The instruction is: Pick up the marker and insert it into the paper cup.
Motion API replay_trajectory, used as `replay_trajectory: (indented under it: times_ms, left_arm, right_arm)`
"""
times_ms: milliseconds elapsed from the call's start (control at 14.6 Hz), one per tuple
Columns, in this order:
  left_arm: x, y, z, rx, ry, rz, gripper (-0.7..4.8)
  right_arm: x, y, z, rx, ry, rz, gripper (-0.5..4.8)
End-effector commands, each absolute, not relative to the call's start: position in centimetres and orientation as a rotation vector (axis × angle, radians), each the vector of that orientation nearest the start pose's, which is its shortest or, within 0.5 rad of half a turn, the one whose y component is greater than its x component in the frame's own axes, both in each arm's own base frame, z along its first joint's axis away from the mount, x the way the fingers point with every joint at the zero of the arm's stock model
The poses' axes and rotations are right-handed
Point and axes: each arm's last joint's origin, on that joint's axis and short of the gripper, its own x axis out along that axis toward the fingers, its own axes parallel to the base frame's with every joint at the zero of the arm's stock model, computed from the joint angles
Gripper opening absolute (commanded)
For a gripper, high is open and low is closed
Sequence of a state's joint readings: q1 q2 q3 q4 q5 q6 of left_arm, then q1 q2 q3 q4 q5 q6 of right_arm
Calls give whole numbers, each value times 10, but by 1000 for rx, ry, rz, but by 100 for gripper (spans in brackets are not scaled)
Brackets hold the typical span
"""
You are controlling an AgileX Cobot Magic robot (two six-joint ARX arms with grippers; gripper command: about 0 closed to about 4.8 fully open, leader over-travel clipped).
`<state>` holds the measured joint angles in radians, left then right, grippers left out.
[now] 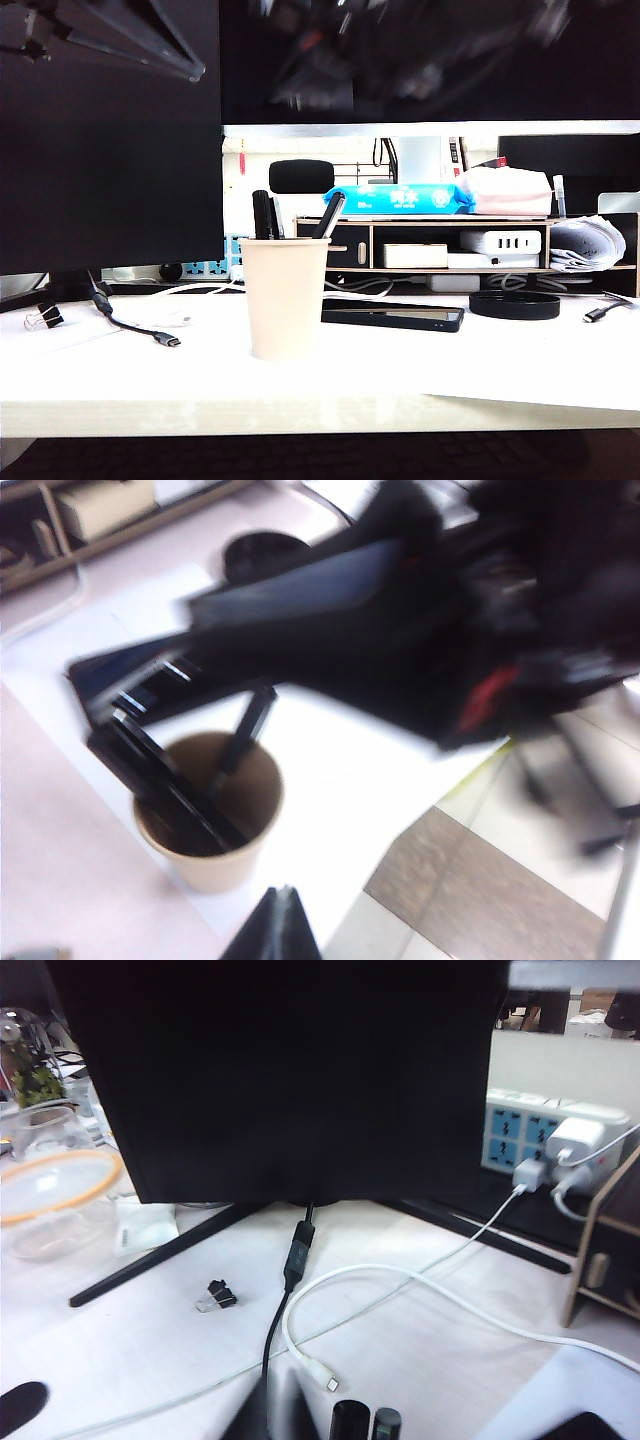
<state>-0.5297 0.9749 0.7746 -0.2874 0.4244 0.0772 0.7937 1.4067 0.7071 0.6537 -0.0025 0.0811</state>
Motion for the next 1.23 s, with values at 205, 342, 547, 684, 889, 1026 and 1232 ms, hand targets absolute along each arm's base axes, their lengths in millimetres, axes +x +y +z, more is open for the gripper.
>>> replay_trajectory:
  times_ms: [205, 342, 547, 684, 889, 1026, 1232]
  left_arm:
    - [173, -115, 295, 90, 412, -964, -5]
    - [166, -111, 297, 71, 433, -958, -5]
    - [139, -97, 315, 34, 364, -996, -5]
    - [121, -85, 319, 31, 366, -972, -5]
    - [102, -75, 306, -63, 345, -1003, -5]
    - [95, -71, 286, -80, 318, -998, -5]
    - [93, -69, 271, -155, 335, -968, -5]
  right_arm:
    - [174, 177, 284, 61, 201, 783, -6]
    - [159, 163, 294, 74, 229, 781, -6]
    - [133, 144, 304, 56, 273, 802, -6]
    - [119, 139, 304, 33, 312, 836, -6]
    - [107, 147, 299, -7, 329, 875, -6]
    - [109, 150, 288, -28, 286, 795, -6]
    - [112, 149, 276, -61, 309, 700, -5]
